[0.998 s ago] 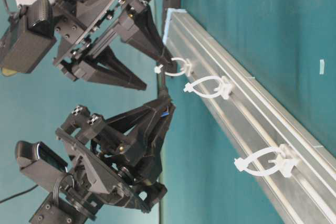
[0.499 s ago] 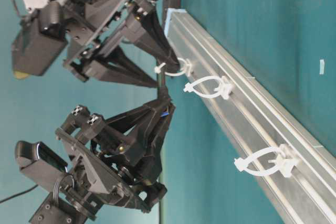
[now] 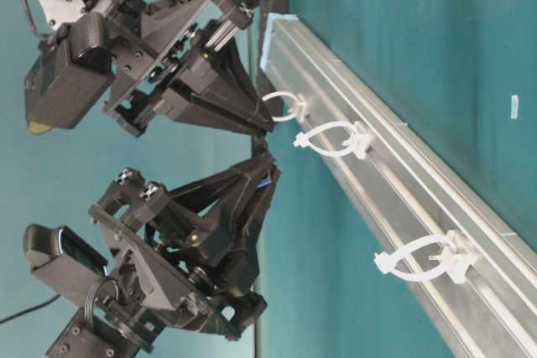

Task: Pass the USB cable through three rings with both arms.
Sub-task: 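Release the right gripper and pull the cable through with the left gripper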

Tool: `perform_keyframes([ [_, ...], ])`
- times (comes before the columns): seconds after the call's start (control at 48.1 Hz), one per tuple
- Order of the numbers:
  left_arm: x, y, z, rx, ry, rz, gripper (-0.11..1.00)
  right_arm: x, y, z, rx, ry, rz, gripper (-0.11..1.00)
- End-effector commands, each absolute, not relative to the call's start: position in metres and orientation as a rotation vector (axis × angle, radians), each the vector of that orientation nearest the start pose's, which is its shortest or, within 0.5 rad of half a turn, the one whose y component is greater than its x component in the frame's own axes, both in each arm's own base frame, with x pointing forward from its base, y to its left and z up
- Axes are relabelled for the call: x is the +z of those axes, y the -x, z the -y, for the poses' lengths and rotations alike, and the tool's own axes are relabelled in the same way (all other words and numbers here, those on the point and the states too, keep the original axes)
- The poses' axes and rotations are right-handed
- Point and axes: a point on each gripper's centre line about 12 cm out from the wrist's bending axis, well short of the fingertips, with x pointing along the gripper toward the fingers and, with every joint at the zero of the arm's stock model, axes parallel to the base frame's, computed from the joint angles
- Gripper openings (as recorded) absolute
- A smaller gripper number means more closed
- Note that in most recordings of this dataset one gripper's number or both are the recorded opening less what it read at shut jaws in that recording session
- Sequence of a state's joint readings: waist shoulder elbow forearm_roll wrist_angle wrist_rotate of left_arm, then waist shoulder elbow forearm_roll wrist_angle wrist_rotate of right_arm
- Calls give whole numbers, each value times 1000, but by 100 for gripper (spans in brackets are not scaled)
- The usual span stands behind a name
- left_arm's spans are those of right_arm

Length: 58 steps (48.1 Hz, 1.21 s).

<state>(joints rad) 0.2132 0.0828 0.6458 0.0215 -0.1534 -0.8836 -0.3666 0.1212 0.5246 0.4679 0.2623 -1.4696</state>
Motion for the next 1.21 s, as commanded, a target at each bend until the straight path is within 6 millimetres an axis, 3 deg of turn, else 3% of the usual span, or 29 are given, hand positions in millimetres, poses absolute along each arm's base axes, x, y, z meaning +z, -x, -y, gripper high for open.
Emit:
perform_keyframes([
  [0.0, 187, -403, -85, 396, 880, -373, 9, 150, -392, 133, 210, 734, -869, 7],
  [0.333, 194, -405, -83, 365, 876, -319, 9, 151, -392, 133, 212, 737, -869, 7],
  [0.395, 193, -403, -83, 369, 877, -324, 13, 151, -391, 133, 213, 736, -869, 7],
  [0.645, 197, -394, -81, 373, 877, -331, 80, 147, -389, 131, 259, 762, -892, 7],
  [0.728, 198, -389, -81, 381, 877, -348, 96, 146, -387, 131, 283, 791, -906, 7],
  [1.186, 232, -349, -72, 374, 787, -387, 97, 139, -377, 129, 387, 911, -970, 7],
])
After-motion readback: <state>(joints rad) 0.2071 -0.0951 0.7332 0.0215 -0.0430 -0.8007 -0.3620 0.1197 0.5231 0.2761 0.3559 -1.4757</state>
